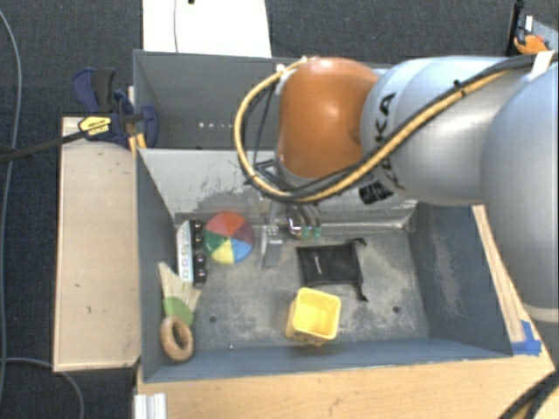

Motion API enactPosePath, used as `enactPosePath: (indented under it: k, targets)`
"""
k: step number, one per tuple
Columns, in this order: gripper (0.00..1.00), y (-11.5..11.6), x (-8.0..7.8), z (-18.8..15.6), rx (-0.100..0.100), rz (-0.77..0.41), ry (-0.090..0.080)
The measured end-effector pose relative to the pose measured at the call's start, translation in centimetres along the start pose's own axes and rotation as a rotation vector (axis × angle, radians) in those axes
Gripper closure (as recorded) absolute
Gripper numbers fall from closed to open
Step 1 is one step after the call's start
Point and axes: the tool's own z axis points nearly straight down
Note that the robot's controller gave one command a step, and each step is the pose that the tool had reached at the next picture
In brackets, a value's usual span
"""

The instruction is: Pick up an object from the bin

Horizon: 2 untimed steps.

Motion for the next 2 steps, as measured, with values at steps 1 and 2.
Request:
enactPosePath:
  k: [1, 2]
  targets:
    - [0.0, -0.1, -0.2, -0.5, -0.001, 0.003, -0.008]
    - [0.0, -2.1, 1.9, 0.8, -0.004, -0.085, -0.012]
